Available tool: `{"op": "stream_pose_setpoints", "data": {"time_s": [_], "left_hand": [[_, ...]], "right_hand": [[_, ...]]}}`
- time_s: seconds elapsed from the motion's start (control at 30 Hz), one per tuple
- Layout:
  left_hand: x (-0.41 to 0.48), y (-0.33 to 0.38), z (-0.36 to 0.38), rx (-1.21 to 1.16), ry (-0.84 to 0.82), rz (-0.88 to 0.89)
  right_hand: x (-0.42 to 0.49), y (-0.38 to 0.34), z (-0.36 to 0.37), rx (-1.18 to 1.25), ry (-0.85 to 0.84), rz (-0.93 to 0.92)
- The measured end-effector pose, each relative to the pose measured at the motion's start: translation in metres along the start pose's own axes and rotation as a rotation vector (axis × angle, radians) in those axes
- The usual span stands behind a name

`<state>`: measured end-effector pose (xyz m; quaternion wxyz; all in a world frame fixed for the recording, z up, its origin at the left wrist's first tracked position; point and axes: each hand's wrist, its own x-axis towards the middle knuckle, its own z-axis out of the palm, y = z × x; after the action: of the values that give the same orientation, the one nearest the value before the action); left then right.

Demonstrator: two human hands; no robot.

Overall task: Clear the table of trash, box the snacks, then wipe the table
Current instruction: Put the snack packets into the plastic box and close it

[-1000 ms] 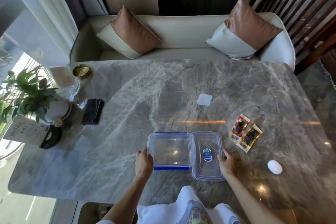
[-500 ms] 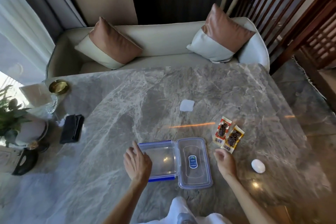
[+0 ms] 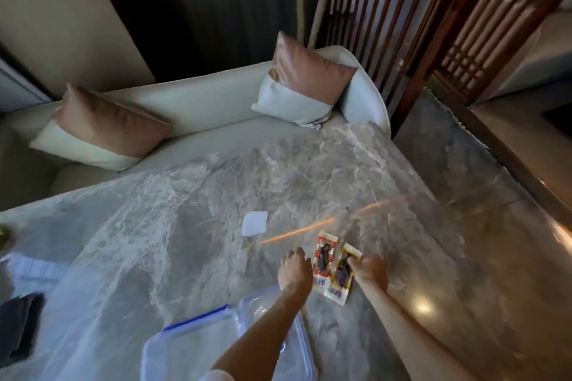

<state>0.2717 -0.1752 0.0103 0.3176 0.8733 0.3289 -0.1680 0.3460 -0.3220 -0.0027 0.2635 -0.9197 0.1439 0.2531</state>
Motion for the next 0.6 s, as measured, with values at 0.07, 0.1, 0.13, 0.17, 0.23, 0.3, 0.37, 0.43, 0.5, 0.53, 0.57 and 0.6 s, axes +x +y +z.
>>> {"op": "stream_pose_setpoints", "data": {"time_s": [0.07,0.1,0.13,0.17,0.23,0.3,0.37,0.43,0.5,0.53,0.57,0.6], "left_hand": [[0.014,0.014,0.014,0.006,-0.053,-0.025],[0.021,0.02,0.021,0.019,-0.075,-0.043],[0.026,0.024,0.026,0.03,-0.091,-0.064],[0.03,0.028,0.033,0.036,-0.107,-0.084],[0.034,0.032,0.045,0.037,-0.137,-0.116],[0.035,0.033,0.056,0.056,-0.145,-0.125],[0.035,0.031,0.065,0.06,-0.141,-0.131],[0.037,0.031,0.07,0.044,-0.14,-0.139],[0.039,0.031,0.072,0.029,-0.136,-0.15],[0.04,0.031,0.073,0.029,-0.138,-0.156],[0.041,0.031,0.073,0.029,-0.141,-0.16],[0.042,0.03,0.073,0.019,-0.144,-0.166]], "right_hand": [[0.004,-0.002,0.003,-0.01,-0.019,0.03],[0.004,-0.003,0.005,-0.017,-0.033,0.044],[0.005,-0.002,0.007,-0.025,-0.049,0.062],[0.005,-0.001,0.01,-0.03,-0.057,0.081],[0.008,0.004,0.015,-0.024,-0.054,0.128],[0.01,0.009,0.02,-0.014,-0.054,0.154],[0.013,0.011,0.025,-0.019,-0.038,0.15],[0.014,0.009,0.027,-0.039,-0.016,0.133],[0.015,0.004,0.029,-0.024,-0.002,0.13],[0.016,0.002,0.03,0.007,-0.009,0.134],[0.017,0.001,0.033,0.05,-0.021,0.135],[0.019,0.0,0.037,0.091,-0.033,0.127]]}}
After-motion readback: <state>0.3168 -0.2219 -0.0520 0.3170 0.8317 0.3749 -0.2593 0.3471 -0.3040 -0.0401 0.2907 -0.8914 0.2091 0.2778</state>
